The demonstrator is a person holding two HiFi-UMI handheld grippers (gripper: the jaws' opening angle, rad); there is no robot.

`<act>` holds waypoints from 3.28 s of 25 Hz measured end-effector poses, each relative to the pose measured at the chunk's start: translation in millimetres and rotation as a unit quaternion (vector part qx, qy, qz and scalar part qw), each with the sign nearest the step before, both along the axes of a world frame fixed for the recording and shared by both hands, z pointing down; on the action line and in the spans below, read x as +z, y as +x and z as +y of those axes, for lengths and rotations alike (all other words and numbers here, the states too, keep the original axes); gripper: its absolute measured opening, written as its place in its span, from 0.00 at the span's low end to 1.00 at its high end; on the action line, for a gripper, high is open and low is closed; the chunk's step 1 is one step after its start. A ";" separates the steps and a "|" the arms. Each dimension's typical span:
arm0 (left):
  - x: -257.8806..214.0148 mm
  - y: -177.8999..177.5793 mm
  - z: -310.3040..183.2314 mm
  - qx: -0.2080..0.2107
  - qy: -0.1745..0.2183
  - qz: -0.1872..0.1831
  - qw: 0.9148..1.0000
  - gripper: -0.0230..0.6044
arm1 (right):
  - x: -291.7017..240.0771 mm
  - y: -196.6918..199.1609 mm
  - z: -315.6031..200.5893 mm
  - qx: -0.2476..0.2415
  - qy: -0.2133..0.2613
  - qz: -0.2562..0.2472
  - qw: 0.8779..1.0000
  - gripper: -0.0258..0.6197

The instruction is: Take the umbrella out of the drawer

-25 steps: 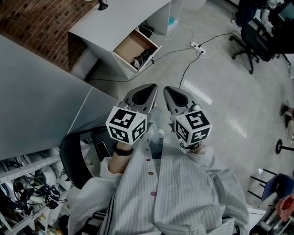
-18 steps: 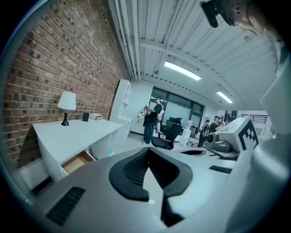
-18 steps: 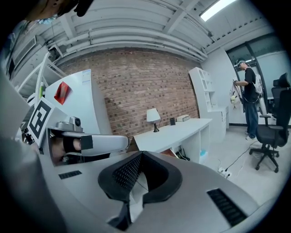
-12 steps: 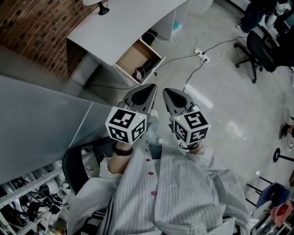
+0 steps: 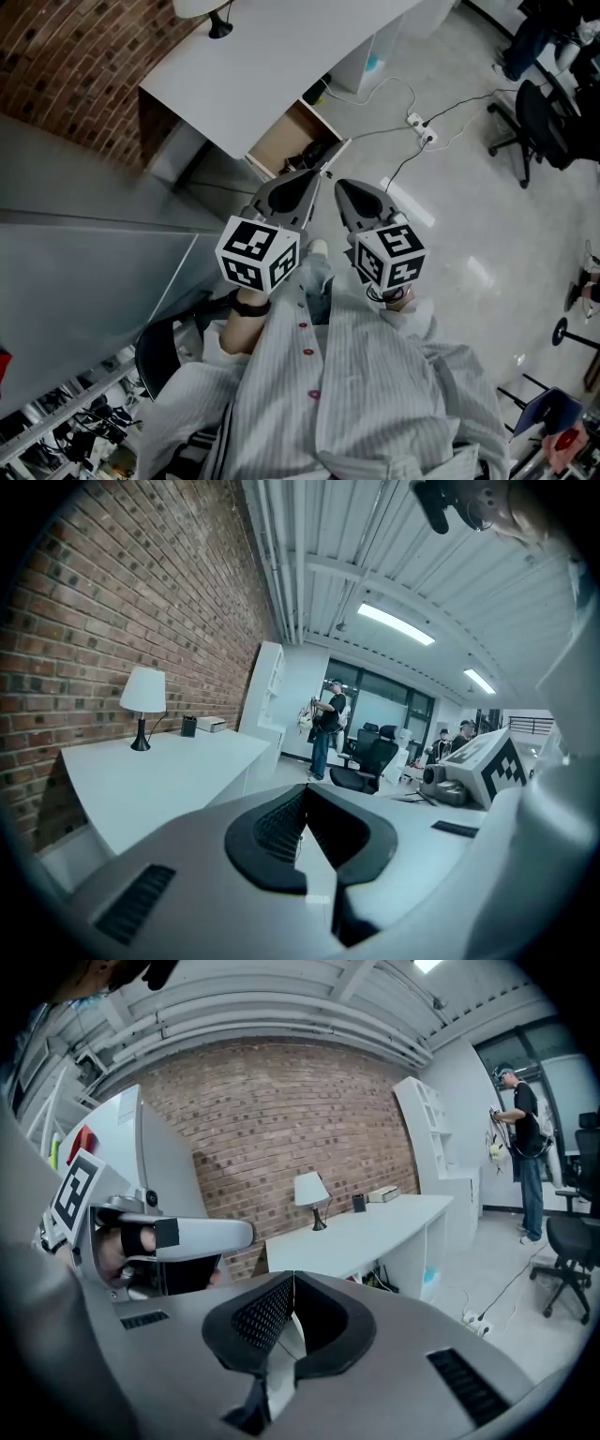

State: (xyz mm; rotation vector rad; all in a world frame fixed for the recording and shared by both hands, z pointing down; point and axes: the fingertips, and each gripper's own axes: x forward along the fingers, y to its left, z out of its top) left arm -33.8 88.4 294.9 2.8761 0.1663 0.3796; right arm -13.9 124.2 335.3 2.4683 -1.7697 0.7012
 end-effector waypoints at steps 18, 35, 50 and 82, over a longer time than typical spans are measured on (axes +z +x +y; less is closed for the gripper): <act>31.6 76.7 -74.6 -0.056 -0.014 -0.038 0.998 0.05 | 30.5 91.6 -69.2 -0.039 -0.019 -0.034 0.998 0.09; 15.1 201.1 -157.1 -0.213 -0.030 -0.039 0.976 0.05 | 6.4 216.1 -165.9 -0.212 -0.032 -0.025 0.977 0.09; 56.3 184.3 -177.7 -0.334 -0.071 -0.066 0.938 0.05 | 47.9 211.3 -202.0 -0.346 -0.078 -0.036 0.934 0.09; 231.4 94.5 -166.5 -0.406 -0.170 -0.132 0.888 0.05 | 215.6 145.9 -214.3 -0.427 -0.186 0.006 0.885 0.09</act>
